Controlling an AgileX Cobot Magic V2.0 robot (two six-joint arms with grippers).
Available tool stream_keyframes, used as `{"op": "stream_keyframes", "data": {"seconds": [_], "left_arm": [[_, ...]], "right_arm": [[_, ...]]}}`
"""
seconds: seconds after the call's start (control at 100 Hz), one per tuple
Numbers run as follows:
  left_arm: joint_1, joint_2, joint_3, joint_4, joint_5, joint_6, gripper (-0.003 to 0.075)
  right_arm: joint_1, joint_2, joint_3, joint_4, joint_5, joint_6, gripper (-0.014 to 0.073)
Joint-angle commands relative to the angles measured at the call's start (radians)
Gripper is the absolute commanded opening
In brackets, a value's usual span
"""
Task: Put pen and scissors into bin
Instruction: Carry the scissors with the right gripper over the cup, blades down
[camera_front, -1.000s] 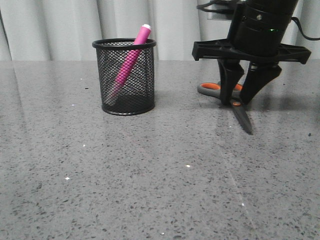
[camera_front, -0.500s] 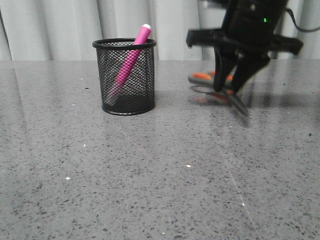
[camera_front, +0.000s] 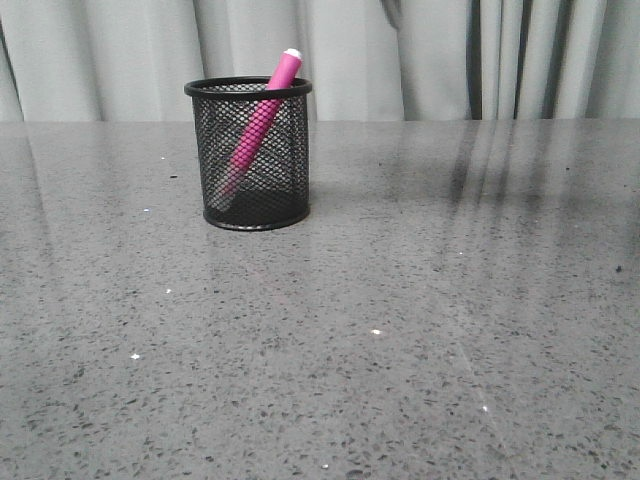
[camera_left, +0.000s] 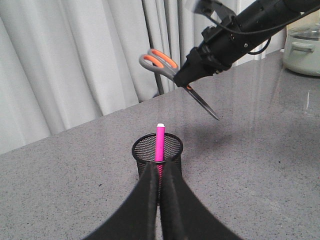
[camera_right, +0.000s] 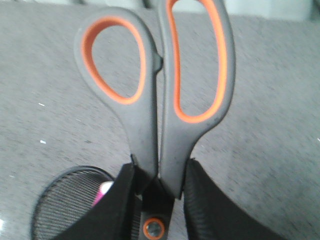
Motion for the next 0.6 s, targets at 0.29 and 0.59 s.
{"op": "stream_keyframes", "data": {"seconds": [0.29, 0.59], "left_arm": [[0.003, 0.009, -0.024, -0.03, -0.034, -0.007, -0.0021], [0.003, 0.009, -0.024, -0.03, -0.027, -0.007, -0.0021]], "right_arm": [[0.154, -0.066, -0.02, -0.04, -0.33, -0.004, 0.0013], [0.214, -0.064, 0.145, -0.138, -0.67, -0.004, 0.0013]]}}
